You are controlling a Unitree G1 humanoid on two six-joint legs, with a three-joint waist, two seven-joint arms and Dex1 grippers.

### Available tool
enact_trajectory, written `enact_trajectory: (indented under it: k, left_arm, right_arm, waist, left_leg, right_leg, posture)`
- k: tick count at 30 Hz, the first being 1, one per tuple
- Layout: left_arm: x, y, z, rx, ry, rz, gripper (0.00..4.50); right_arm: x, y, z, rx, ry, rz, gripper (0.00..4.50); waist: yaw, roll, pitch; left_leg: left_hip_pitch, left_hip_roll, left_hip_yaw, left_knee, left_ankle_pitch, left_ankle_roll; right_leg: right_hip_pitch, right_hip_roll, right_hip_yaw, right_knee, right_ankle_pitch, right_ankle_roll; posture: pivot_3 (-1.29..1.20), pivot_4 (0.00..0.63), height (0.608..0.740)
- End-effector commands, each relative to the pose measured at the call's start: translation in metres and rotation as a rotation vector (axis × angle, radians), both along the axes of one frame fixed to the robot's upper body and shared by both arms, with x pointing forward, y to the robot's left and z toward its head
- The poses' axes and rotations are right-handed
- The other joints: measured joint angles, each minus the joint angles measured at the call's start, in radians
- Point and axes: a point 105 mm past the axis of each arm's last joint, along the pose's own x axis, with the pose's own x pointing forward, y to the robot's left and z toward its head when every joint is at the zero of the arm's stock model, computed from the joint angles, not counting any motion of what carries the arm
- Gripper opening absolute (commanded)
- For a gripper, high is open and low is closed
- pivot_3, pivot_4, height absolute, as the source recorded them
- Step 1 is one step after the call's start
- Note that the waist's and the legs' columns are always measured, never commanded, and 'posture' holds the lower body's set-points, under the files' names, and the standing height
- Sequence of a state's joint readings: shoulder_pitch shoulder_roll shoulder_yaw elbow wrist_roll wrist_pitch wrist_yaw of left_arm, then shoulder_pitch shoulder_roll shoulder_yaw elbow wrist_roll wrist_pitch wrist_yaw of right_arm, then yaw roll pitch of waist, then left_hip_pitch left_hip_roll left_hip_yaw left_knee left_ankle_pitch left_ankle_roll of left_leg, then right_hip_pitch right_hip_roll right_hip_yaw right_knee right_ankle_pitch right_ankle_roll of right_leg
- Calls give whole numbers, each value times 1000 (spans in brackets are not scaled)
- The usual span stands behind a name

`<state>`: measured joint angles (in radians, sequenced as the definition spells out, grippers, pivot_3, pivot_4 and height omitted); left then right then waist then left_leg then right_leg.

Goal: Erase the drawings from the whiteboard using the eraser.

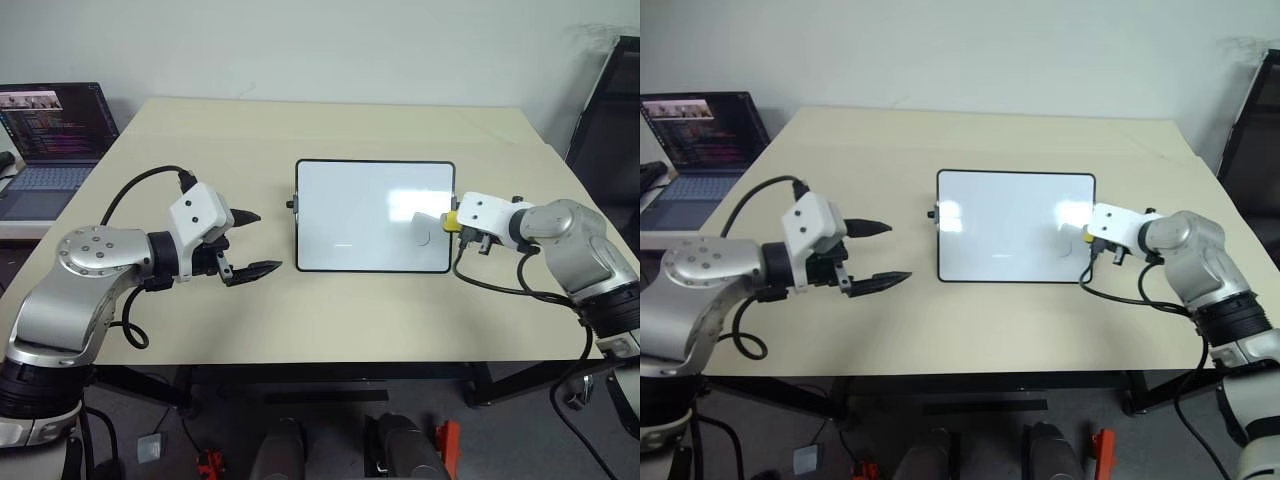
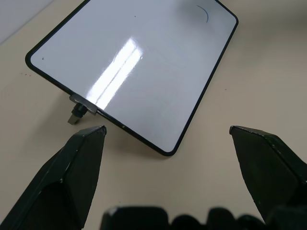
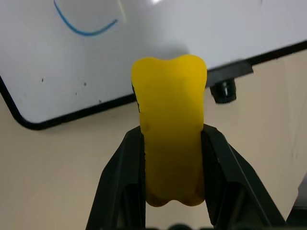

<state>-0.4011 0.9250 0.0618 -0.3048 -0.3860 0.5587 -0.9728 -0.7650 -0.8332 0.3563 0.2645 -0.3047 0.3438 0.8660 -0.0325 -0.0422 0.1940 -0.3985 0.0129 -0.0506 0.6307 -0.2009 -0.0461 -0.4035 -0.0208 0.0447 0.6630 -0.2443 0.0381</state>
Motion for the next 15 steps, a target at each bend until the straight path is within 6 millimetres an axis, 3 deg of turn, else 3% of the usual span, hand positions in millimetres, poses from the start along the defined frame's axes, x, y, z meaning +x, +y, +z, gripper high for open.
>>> enact_trajectory:
  k: [1,4,9,12,15]
  left_arm:
    - [0,-4,10,11,-45,-21,4500]
    - [0,-3,10,11,-44,-23,4500]
    - [0,-4,10,11,-43,-24,4500]
    - [0,-4,9,10,-42,-25,4500]
    - [0,-5,9,10,-41,-25,4500]
  right_arm:
    - [-3,-27,-1,-10,19,-90,1126]
    - [-19,23,18,124,35,142,1125]
    - [-45,79,36,209,45,383,1123]
    - [-47,96,35,219,36,413,1123]
    - [-37,103,20,162,22,393,1123]
  waist:
    - [1,0,0]
    - [2,0,0]
    - [-10,3,2]
    - [-13,3,2]
    - [-13,3,2]
  left_leg:
    - [0,0,0,0,0,0]
    - [-1,0,0,0,0,0]
    - [-3,1,0,-4,0,0]
    - [-3,1,-1,-6,-1,0]
    - [-3,1,-1,-6,-1,0]
  right_leg:
    - [0,0,0,0,0,0]
    - [0,0,0,0,0,0]
    - [-4,1,0,-1,2,5]
    - [-5,2,-1,0,0,3]
    - [-5,2,-1,-1,0,3]
  posture:
    - [0,150,740]
    - [0,150,740]
    - [0,150,740]
    - [0,150,740]
    - [0,150,740]
